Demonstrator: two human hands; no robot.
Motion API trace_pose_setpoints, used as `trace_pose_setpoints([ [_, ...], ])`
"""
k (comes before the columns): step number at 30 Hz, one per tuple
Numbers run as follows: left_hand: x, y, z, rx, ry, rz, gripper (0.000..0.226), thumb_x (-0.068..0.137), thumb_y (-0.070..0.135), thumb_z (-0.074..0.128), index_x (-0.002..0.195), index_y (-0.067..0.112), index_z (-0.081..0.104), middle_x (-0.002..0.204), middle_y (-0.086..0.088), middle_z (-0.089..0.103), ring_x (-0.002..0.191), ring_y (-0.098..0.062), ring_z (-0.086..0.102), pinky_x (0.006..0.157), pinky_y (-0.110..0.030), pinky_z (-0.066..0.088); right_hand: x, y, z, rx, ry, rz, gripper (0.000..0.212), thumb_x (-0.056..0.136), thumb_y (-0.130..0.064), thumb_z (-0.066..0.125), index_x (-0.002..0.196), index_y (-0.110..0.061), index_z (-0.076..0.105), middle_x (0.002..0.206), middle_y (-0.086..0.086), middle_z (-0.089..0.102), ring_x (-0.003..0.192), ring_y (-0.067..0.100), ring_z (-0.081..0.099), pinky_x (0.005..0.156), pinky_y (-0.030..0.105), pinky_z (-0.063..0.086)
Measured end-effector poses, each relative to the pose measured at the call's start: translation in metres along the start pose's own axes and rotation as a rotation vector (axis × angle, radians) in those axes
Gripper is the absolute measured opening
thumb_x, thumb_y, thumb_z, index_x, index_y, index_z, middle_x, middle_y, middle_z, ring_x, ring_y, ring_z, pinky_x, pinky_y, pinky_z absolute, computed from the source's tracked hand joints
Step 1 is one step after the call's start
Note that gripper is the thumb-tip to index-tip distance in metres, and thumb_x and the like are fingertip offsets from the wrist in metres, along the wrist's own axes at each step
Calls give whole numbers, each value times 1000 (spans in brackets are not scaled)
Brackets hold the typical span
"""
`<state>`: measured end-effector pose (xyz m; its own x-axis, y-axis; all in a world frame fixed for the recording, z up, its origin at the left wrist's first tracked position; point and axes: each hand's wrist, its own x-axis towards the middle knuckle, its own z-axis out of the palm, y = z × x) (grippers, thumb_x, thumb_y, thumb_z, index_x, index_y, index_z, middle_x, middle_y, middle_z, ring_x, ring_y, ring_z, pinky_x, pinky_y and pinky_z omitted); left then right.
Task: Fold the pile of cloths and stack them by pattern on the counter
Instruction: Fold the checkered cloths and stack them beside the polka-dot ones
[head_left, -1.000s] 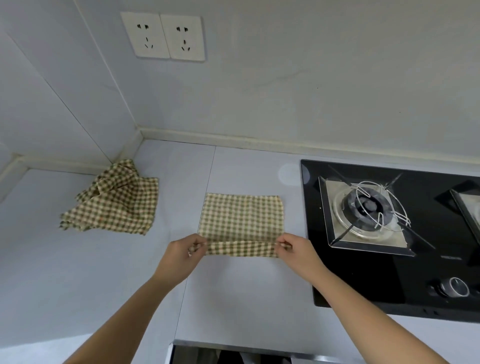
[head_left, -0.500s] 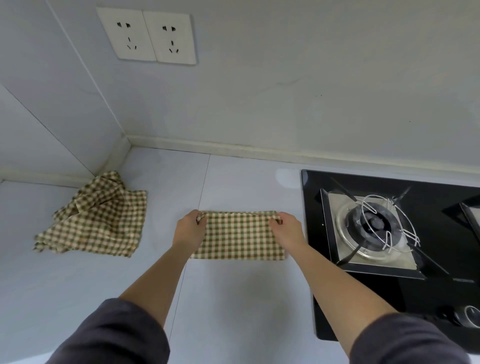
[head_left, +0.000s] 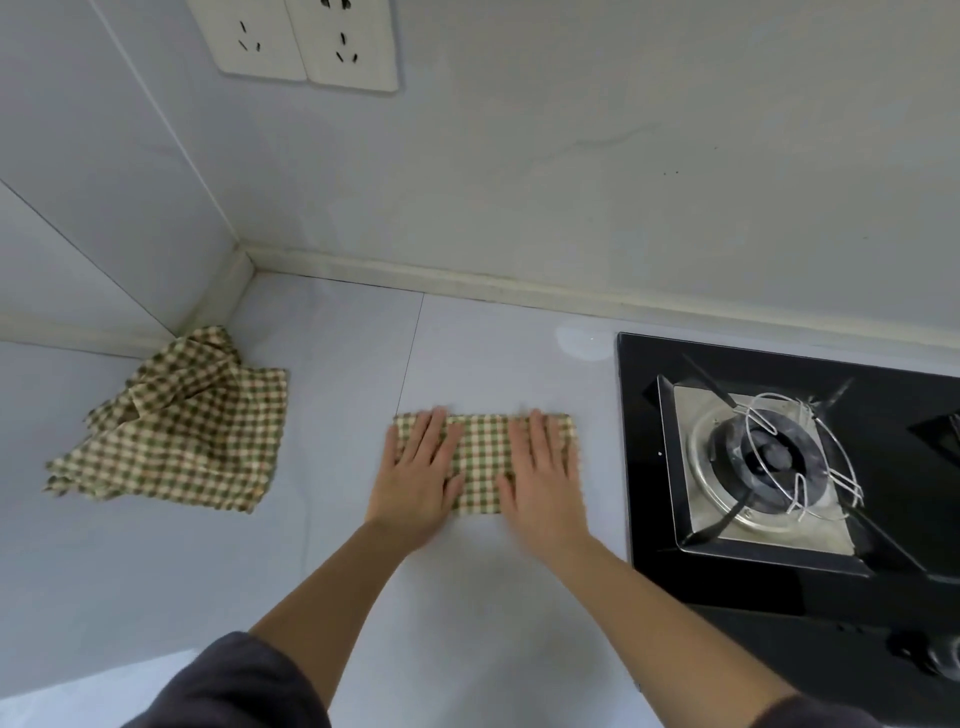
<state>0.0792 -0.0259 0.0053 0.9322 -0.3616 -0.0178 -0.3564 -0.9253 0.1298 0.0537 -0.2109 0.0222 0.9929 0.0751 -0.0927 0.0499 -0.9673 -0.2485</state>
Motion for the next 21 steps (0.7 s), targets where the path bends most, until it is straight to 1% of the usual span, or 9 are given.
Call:
trace_pose_setpoints([
  [2, -2, 2, 2, 38, -151, -24, 71, 95, 55, -4, 154, 20, 14, 161, -8, 5, 148, -25, 3, 116, -52, 7, -6, 3, 12, -55, -138, -24, 72, 89, -55, 5, 152, -22, -5, 160, 11, -13, 147, 30, -15, 118, 51, -9],
  [4, 0, 5, -6, 70, -270, -70, 77, 82, 60, -27, 149, 25, -14, 158, -3, -20, 146, -21, -17, 118, -52, -4, 1, 9, 10, -121, -174, -54, 74, 86, -60, -4, 149, -24, -14, 158, 9, -21, 146, 30, -20, 116, 50, -15],
  [5, -2, 7, -12, 101, -293, -98, 74, 83, 60, -23, 149, 27, -16, 158, 0, -21, 147, -21, -16, 116, -52, -2, 5, 11, 5, -145, -198, -69, 77, 84, -62, -6, 150, -25, -15, 158, 9, -22, 146, 31, -20, 116, 50, -16],
  [8, -10, 7, -27, 144, -196, -166, 56, 98, 49, 20, 149, 28, 26, 153, -2, 29, 136, -23, 34, 104, -48, 26, 12, 15, -16, -71, -157, -54, 68, 96, -51, 23, 155, -22, 6, 161, 9, -11, 148, 28, -14, 116, 49, -11],
  [10, -22, 1, -34, 95, -21, -156, 39, 93, 41, 47, 124, 23, 60, 111, -4, 61, 90, -22, 59, 78, -39, 36, 2, 15, -23, 55, -16, -51, 57, 96, -27, 46, 150, -18, 28, 162, 9, 9, 150, 27, 0, 118, 49, -3],
  [12, -40, -9, -31, -18, 122, -119, 27, 82, 35, 68, 103, 18, 71, 87, -1, 63, 62, -18, 58, 68, -34, 36, -18, 13, -20, 70, 113, -144, 53, 86, -11, 59, 137, -16, 46, 153, 10, 33, 145, 30, 23, 117, 54, 14],
  [14, -57, -21, -26, -194, 130, -36, 38, 74, 32, 78, 108, 17, 68, 96, -1, 63, 71, -16, 60, 70, -34, 43, -37, 12, -10, 34, 128, -199, 56, 77, -4, 66, 129, -16, 52, 145, 9, 44, 139, 31, 37, 112, 57, 27],
  [16, -69, -25, -24, -281, 47, 106, 45, 68, 29, 83, 109, 21, 65, 105, 3, 60, 86, -15, 59, 73, -30, 45, -51, 10, -4, 31, 76, -196, 59, 74, 0, 66, 129, -17, 53, 145, 7, 45, 139, 31, 37, 112, 56, 28],
  [21, -73, -16, -23, -294, 100, 167, 23, 69, 15, 84, 80, 23, 65, 80, 11, 59, 70, -13, 56, 63, -24, 35, -64, 6, 0, 7, 56, -227, 76, 72, 2, 68, 141, -16, 43, 153, 5, 37, 144, 26, 28, 115, 53, 24],
])
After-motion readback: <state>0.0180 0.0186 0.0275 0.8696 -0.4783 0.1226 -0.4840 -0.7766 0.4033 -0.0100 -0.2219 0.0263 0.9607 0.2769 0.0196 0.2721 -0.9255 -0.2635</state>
